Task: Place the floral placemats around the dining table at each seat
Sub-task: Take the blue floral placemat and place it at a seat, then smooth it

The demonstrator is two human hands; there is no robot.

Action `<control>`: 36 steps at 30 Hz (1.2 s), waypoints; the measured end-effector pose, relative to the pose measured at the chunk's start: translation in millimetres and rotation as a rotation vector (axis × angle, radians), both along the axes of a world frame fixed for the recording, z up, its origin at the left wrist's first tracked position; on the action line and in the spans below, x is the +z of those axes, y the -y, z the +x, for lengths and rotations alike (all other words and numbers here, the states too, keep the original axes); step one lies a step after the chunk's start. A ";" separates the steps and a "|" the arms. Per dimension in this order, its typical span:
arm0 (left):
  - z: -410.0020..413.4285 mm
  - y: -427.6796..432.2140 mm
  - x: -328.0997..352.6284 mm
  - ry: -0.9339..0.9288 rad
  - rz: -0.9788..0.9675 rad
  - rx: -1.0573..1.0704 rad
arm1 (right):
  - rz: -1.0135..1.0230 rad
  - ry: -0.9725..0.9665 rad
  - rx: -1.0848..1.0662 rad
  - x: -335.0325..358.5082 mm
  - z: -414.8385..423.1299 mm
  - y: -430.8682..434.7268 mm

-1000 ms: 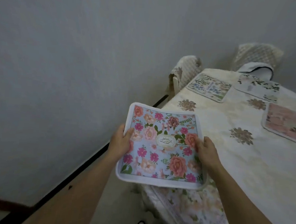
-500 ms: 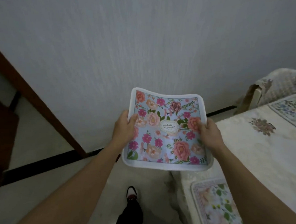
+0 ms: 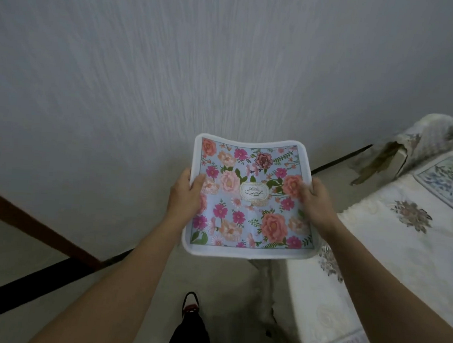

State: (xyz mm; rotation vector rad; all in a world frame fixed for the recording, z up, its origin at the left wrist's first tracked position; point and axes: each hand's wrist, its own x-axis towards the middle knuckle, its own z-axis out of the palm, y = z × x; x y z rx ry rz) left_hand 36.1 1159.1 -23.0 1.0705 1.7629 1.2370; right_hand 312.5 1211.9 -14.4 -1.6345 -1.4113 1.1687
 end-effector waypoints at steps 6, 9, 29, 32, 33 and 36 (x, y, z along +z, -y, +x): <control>-40.7 -92.2 3.9 0.002 -0.013 -0.123 | -0.068 0.016 -0.090 -10.1 -28.4 -70.9; -47.9 -129.4 1.9 0.003 -0.034 -0.188 | -0.050 0.062 -0.167 -15.4 -34.7 -91.1; 54.1 -364.1 -29.7 -0.112 -0.063 -0.489 | 0.005 0.127 -0.550 -41.9 45.1 -231.8; 102.0 -416.0 -37.8 -0.137 -0.074 -0.542 | 0.013 0.149 -0.574 -49.5 79.6 -268.3; 119.8 -432.1 -39.7 -0.142 -0.077 -0.564 | 0.019 0.155 -0.581 -51.9 93.7 -280.0; 169.4 -473.2 -41.1 -0.137 -0.101 -0.621 | 0.016 0.160 -0.628 -54.5 137.4 -308.5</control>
